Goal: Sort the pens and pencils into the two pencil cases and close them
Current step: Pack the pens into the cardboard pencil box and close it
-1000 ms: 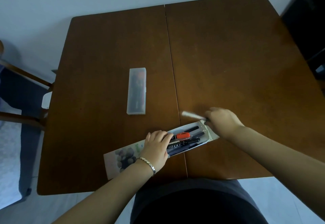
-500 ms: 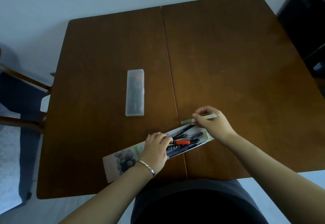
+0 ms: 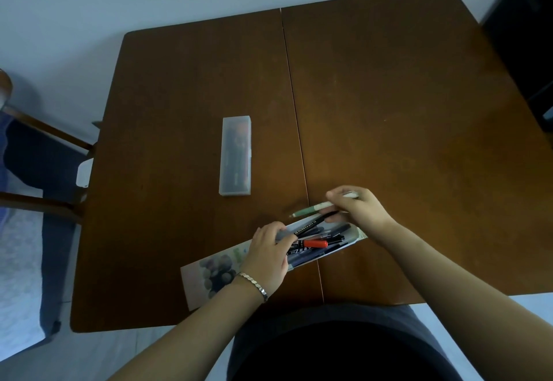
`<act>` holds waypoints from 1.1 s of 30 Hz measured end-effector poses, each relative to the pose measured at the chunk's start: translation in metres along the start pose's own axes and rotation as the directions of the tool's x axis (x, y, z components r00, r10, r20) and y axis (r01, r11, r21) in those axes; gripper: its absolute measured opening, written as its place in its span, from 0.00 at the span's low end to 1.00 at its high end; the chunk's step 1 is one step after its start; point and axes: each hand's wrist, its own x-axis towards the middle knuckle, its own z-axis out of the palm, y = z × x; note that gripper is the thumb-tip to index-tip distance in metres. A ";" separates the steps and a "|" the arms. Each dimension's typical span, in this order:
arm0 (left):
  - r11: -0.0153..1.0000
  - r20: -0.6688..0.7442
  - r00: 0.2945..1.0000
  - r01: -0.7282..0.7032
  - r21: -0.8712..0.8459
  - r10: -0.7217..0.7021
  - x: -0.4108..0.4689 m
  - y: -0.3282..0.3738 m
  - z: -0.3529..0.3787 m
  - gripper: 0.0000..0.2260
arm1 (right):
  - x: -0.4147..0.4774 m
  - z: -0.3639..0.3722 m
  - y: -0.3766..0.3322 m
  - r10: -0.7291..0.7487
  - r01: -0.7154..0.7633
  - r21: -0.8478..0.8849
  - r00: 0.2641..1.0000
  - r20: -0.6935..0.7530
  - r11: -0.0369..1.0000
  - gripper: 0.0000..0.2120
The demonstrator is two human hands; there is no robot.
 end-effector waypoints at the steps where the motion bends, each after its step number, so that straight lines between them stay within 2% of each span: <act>1: 1.000 -0.004 1.000 -0.001 -0.006 0.001 0.001 0.000 0.000 0.20 | 0.000 -0.004 -0.001 0.022 -0.023 0.063 1.000 0.014 0.998 0.05; 3: 1.000 -0.015 1.000 -0.003 -0.021 0.003 0.001 0.000 0.001 0.19 | 0.000 -0.013 -0.001 0.023 -0.023 0.074 1.000 0.003 0.997 0.04; 4: 1.000 -0.017 1.000 -0.003 -0.022 0.003 0.001 0.000 0.001 0.19 | 0.000 -0.017 0.001 0.007 -0.007 0.012 1.000 -0.024 1.000 0.02; 7: 1.000 -0.015 1.000 -0.002 -0.004 0.002 0.001 -0.001 0.002 0.20 | 0.000 -0.021 0.008 -0.051 0.036 -0.158 0.995 -0.091 0.987 0.08; 9: 1.000 -0.013 1.000 -0.007 0.012 0.008 0.002 -0.001 0.003 0.20 | 0.005 -0.016 0.016 -0.098 0.076 -0.238 0.991 -0.085 0.968 0.08; 10: 1.000 -0.020 1.000 -0.013 0.011 0.013 0.002 -0.001 0.003 0.20 | 0.008 -0.011 0.021 -0.124 0.093 -0.338 0.990 -0.071 0.937 0.07; 11: 1.000 -0.035 0.999 -0.025 -0.001 0.025 0.003 -0.001 0.003 0.20 | 0.012 -0.005 0.025 -0.144 0.107 -0.485 0.989 -0.038 0.868 0.06; 13: 0.998 -0.052 0.997 -0.060 -0.011 0.060 0.004 -0.002 0.005 0.19 | 0.018 0.007 0.032 -0.142 0.166 -0.734 0.985 0.095 0.659 0.01; 15: 0.995 -0.039 0.994 -0.099 0.010 0.099 0.006 -0.003 0.007 0.19 | 0.022 0.017 0.036 -0.139 0.269 -0.824 0.963 0.230 0.498 0.07; 16: 0.994 -0.014 0.994 -0.109 0.028 0.110 0.006 -0.002 0.005 0.20 | 0.022 0.020 0.035 -0.147 0.292 -0.838 0.956 0.252 0.462 0.10; 20: 0.982 0.142 0.986 -0.105 0.156 0.083 0.007 -0.003 0.000 0.23 | 0.013 0.012 0.025 -0.253 0.294 -0.789 0.950 0.181 0.540 0.12; 24: 0.981 0.185 0.981 -0.093 0.171 0.061 0.007 0.000 -0.002 0.24 | 0.005 -0.007 0.028 -0.274 0.256 -0.839 0.952 0.134 0.480 0.12; 28: 0.983 0.179 0.982 -0.085 0.165 0.055 0.006 0.002 0.000 0.23 | 0.005 -0.005 0.020 -0.195 0.139 -0.882 0.979 0.055 0.451 0.13; 31: 0.984 0.182 0.982 -0.074 0.163 0.044 0.006 0.001 0.001 0.23 | 0.007 0.008 0.008 -0.152 0.003 -0.897 0.986 -0.071 0.442 0.15; 33: 0.986 0.186 0.982 -0.066 0.151 0.037 0.006 0.001 0.000 0.23 | 0.009 0.018 0.005 -0.057 -0.052 -0.911 0.995 -0.083 0.408 0.15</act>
